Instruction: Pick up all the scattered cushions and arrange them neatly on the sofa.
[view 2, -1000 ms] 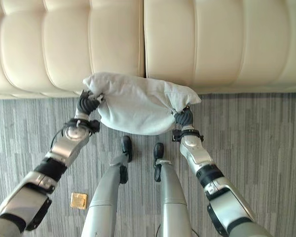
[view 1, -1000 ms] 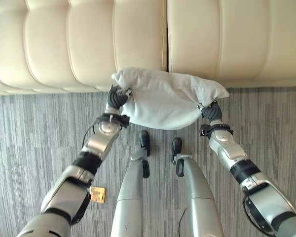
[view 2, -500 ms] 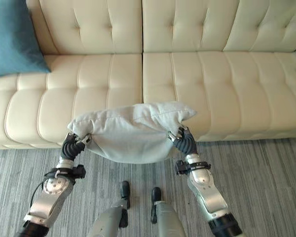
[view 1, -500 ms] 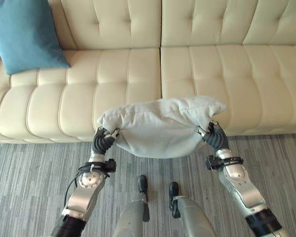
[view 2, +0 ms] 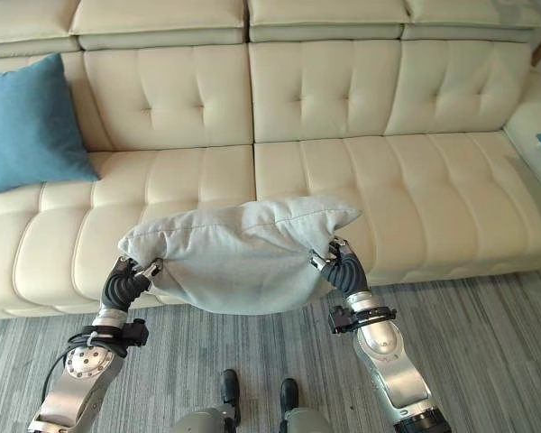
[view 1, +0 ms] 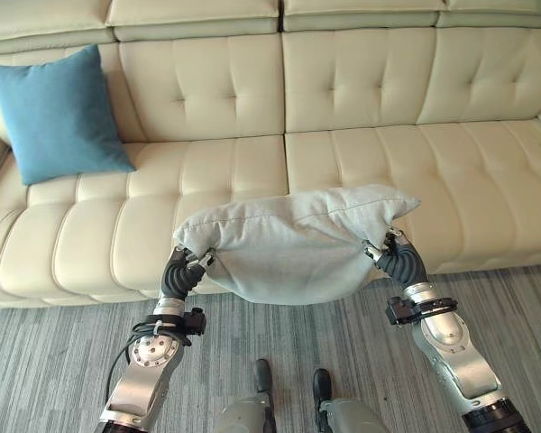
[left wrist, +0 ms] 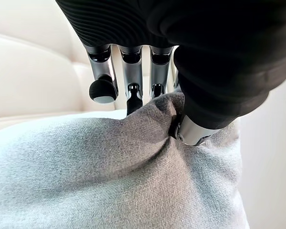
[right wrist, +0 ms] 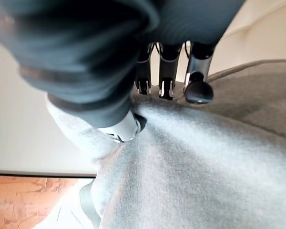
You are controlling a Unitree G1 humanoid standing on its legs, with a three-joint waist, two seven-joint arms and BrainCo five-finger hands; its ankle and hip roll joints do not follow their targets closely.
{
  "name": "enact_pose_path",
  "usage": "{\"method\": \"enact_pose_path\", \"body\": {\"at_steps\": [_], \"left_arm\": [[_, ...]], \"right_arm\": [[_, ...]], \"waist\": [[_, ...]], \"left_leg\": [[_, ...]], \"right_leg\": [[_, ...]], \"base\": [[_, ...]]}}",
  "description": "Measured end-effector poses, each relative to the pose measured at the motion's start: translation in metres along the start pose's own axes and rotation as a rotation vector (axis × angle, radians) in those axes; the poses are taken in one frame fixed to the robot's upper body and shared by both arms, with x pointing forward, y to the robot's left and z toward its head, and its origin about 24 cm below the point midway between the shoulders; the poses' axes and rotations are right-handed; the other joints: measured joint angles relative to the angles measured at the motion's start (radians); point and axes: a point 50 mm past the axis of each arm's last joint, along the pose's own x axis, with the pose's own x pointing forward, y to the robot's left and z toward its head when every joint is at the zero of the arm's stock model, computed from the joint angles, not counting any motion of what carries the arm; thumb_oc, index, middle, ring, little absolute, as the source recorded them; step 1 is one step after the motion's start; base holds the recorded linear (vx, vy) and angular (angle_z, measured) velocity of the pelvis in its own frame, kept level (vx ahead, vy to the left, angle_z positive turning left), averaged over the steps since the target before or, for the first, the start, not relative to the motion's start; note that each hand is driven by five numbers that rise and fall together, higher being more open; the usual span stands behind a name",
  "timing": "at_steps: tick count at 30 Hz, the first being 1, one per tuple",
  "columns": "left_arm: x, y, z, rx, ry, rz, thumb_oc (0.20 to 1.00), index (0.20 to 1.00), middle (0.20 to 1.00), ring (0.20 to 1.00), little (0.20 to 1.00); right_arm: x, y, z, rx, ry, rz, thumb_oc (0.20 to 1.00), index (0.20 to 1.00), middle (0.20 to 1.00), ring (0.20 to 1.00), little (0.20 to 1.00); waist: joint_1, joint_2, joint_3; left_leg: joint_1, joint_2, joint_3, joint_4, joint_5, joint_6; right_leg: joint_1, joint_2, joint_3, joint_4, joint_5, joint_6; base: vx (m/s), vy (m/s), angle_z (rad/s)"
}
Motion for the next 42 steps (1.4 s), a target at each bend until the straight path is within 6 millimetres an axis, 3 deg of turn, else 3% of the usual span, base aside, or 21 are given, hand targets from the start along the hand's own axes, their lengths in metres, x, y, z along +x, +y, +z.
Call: {"method": "enact_pose_path", "body": {"at_steps": [4, 6, 9, 10, 11, 12, 13, 14, 19, 20, 21, 24, 27, 29, 32, 35, 37, 38, 39, 40, 42], "left_arm": [[0.000, 0.000, -0.001, 0.000, 0.006, -0.009, 0.200, 0.200, 0.200, 0.200, 0.200], [0.000, -0.001, -0.002, 0.000, 0.011, -0.012, 0.200, 0.200, 0.200, 0.200, 0.200], [0.002, -0.004, 0.000, -0.002, 0.003, -0.018, 0.200, 0.200, 0.200, 0.200, 0.200], [0.009, -0.005, 0.006, 0.000, -0.026, -0.024, 0.200, 0.200, 0.200, 0.200, 0.200], [0.015, -0.007, 0.007, -0.009, -0.032, -0.024, 0.200, 0.200, 0.200, 0.200, 0.200], [0.016, -0.010, 0.005, -0.028, -0.023, -0.020, 0.200, 0.200, 0.200, 0.200, 0.200], [0.013, -0.018, -0.001, -0.066, 0.005, -0.019, 0.200, 0.200, 0.200, 0.200, 0.200], [0.014, -0.019, 0.000, -0.074, -0.002, -0.020, 0.200, 0.200, 0.200, 0.200, 0.200], [0.010, -0.025, -0.004, -0.071, 0.017, -0.068, 0.200, 0.200, 0.200, 0.200, 0.200], [0.003, -0.020, -0.006, -0.049, 0.030, -0.077, 0.200, 0.200, 0.200, 0.200, 0.200], [0.003, -0.020, -0.006, -0.049, 0.030, -0.081, 0.200, 0.200, 0.200, 0.200, 0.200], [0.004, -0.018, -0.004, -0.046, 0.019, -0.084, 0.200, 0.200, 0.200, 0.200, 0.200], [0.008, -0.019, 0.001, -0.046, -0.001, -0.094, 0.200, 0.200, 0.200, 0.200, 0.200], [0.010, -0.024, 0.006, -0.050, -0.023, -0.118, 0.200, 0.200, 0.200, 0.200, 0.200], [0.013, -0.027, 0.009, -0.054, -0.036, -0.130, 0.200, 0.200, 0.200, 0.200, 0.200], [0.013, -0.024, 0.007, -0.041, -0.028, -0.126, 0.200, 0.200, 0.200, 0.200, 0.200], [0.010, -0.023, 0.002, -0.039, -0.004, -0.119, 0.200, 0.200, 0.200, 0.200, 0.200], [0.007, -0.022, -0.002, -0.040, 0.014, -0.110, 0.200, 0.200, 0.200, 0.200, 0.200], [0.014, -0.020, 0.001, -0.027, 0.003, -0.106, 0.200, 0.200, 0.200, 0.200, 0.200], [0.018, -0.017, 0.003, -0.022, -0.009, -0.092, 0.200, 0.200, 0.200, 0.200, 0.200], [0.024, -0.007, -0.002, 0.025, 0.017, -0.059, 0.200, 0.200, 0.200, 0.200, 0.200]], "right_arm": [[-0.004, 0.000, -0.003, -0.006, 0.018, 0.003, 0.200, 0.200, 0.200, 0.200, 0.200], [-0.006, 0.000, -0.005, -0.019, 0.027, 0.004, 0.200, 0.200, 0.200, 0.200, 0.200], [-0.007, -0.003, -0.006, -0.029, 0.035, -0.003, 0.200, 0.200, 0.200, 0.200, 0.200], [-0.007, -0.005, -0.005, -0.017, 0.031, -0.022, 0.200, 0.200, 0.200, 0.200, 0.200], [-0.010, -0.009, -0.002, -0.037, 0.024, -0.023, 0.200, 0.200, 0.200, 0.200, 0.200], [-0.010, -0.012, -0.004, -0.050, 0.034, -0.024, 0.200, 0.200, 0.200, 0.200, 0.200], [-0.015, -0.014, -0.010, -0.060, 0.078, -0.034, 0.200, 0.200, 0.200, 0.200, 0.200], [-0.015, -0.015, -0.010, -0.063, 0.082, -0.034, 0.200, 0.200, 0.200, 0.200, 0.200], [-0.035, -0.018, -0.025, -0.045, 0.161, -0.056, 0.200, 0.200, 0.200, 0.200, 0.200], [-0.036, -0.018, -0.025, -0.043, 0.161, -0.045, 0.200, 0.200, 0.200, 0.200, 0.200], [-0.031, -0.020, -0.022, -0.053, 0.144, -0.038, 0.200, 0.200, 0.200, 0.200, 0.200], [-0.021, -0.025, -0.015, -0.084, 0.112, -0.023, 0.200, 0.200, 0.200, 0.200, 0.200], [-0.019, -0.028, -0.011, -0.090, 0.097, -0.035, 0.200, 0.200, 0.200, 0.200, 0.200], [-0.020, -0.035, -0.008, -0.100, 0.081, -0.059, 0.200, 0.200, 0.200, 0.200, 0.200], [-0.020, -0.039, -0.007, -0.099, 0.076, -0.079, 0.200, 0.200, 0.200, 0.200, 0.200], [-0.020, -0.034, -0.011, -0.057, 0.083, -0.097, 0.200, 0.200, 0.200, 0.200, 0.200], [-0.020, -0.030, -0.013, -0.036, 0.084, -0.098, 0.200, 0.200, 0.200, 0.200, 0.200], [-0.015, -0.028, -0.010, -0.052, 0.076, -0.078, 0.200, 0.200, 0.200, 0.200, 0.200], [-0.012, -0.027, -0.008, -0.059, 0.067, -0.070, 0.200, 0.200, 0.200, 0.200, 0.200], [-0.008, -0.024, -0.004, -0.074, 0.053, -0.042, 0.200, 0.200, 0.200, 0.200, 0.200], [0.013, -0.012, -0.001, -0.083, 0.027, -0.013, 0.200, 0.200, 0.200, 0.200, 0.200]], "waist": [[-0.007, -0.001, 0.001], [-0.016, 0.002, 0.001], [-0.026, 0.012, 0.007], [-0.047, -0.021, 0.010], [-0.068, -0.029, 0.010], [-0.069, -0.003, 0.019], [-0.076, 0.045, 0.037], [-0.078, 0.075, 0.057], [-0.122, 0.044, 0.045], [-0.121, 0.017, 0.009], [-0.112, 0.038, 0.009], [-0.094, 0.042, 0.007], [-0.106, 0.038, 0.001], [-0.126, 0.031, 0.001], [-0.104, -0.016, 0.009], [-0.071, -0.056, 0.008], [-0.065, -0.056, 0.007], [-0.060, 0.013, 0.009], [-0.084, 0.015, 0.008], [-0.069, -0.029, -0.012], [-0.048, -0.031, -0.013]], "left_leg": [[0.002, 0.005, 0.026, 0.016, -0.029, 0.025], [-0.006, 0.000, 0.026, 0.016, -0.038, 0.037], [-0.022, -0.001, 0.003, -0.006, -0.040, 0.033], [-0.073, -0.057, 0.004, 0.097, -0.095, 0.061], [-0.113, -0.065, 0.046, 0.343, -0.208, 0.062], [-0.080, -0.070, 0.019, 0.319, -0.274, 0.053], [-0.053, -0.045, -0.003, 0.289, -0.275, 0.044], [-0.046, -0.017, -0.015, 0.276, -0.267, 0.038], [0.104, -0.008, -0.126, 0.172, -0.254, -0.036], [0.106, -0.001, -0.138, 0.216, -0.289, -0.079], [0.077, 0.028, -0.134, 0.282, -0.301, -0.100], [-0.056, 0.106, -0.090, 0.601, -0.283, -0.109], [-0.086, 0.153, -0.078, 0.678, -0.272, -0.130], [-0.098, 0.143, -0.061, 0.607, -0.274, -0.128], [-0.143, 0.082, -0.070, 0.367, -0.271, -0.122], [-0.256, 0.047, -0.049, 0.218, -0.147, -0.095], [-0.097, 0.011, -0.069, 0.098, -0.068, -0.031], [0.028, 0.057, -0.070, 0.000, 0.041, 0.051], [0.036, 0.071, -0.093, -0.019, 0.039, 0.005], [0.043, 0.023, -0.070, -0.015, 0.030, -0.013], [0.034, 0.052, -0.026, 0.018, 0.000, -0.051]], "right_leg": [[-0.131, -0.012, -0.007, 0.257, -0.016, 0.032], [-0.236, -0.037, -0.037, 0.407, -0.068, 0.079], [-0.282, -0.045, -0.067, 0.315, -0.103, 0.064], [-0.310, -0.090, -0.063, 0.180, -0.108, 0.078], [-0.308, -0.121, -0.029, 0.141, -0.054, 0.140], [-0.302, -0.114, -0.024, 0.152, 0.013, 0.124], [-0.368, -0.080, -0.043, 0.254, 0.003, 0.115], [-0.391, -0.048, -0.066, 0.228, -0.015, 0.103], [-0.288, -0.032, -0.045, 0.077, 0.030, 0.037], [-0.266, -0.037, -0.072, 0.068, 0.116, 0.005], [-0.266, -0.017, -0.098, 0.089, 0.077, -0.054], [-0.247, 0.035, -0.117, 0.122, 0.021, -0.102], [-0.200, 0.064, -0.134, 0.133, 0.006, -0.131], [-0.151, 0.073, -0.102, 0.079, 0.000, -0.131], [-0.060, 0.074, -0.064, -0.004, 0.013, -0.147], [0.017, 0.087, -0.074, -0.056, 0.012, -0.144], [0.047, 0.100, -0.059, -0.028, 0.001, -0.124], [-0.010, 0.162, -0.064, 0.130, -0.035, -0.052], [-0.097, 0.135, -0.057, 0.273, -0.132, -0.063], [-0.120, -0.009, -0.063, 0.171, -0.098, -0.050], [-0.044, 0.026, -0.057, 0.055, -0.003, -0.076]], "base": [[0.05, 0.111, -0.26], [0.17, 0.027, -0.01], [0.28, -0.031, 0.16], [0.24, -0.048, 0.68], [0.41, -0.100, 0.65], [0.56, -0.161, 0.08], [0.61, -0.224, -0.32], [0.48, -0.195, -0.14], [0.33, -0.217, 0.75], [0.27, -0.215, 0.59], [0.37, -0.275, 0.56], [0.24, -0.146, -0.01], [0.17, -0.067, -0.04], [0.21, -0.021, 0.12], [0.14, 0.035, -0.28], [0.16, 0.114, -0.28], [0.17, 0.171, -0.31], [0.13, 0.219, -0.14], [0.06, 0.161, -0.09], [0.04, 0.153, -0.02], [0.02, 0.108, -0.56]]}}
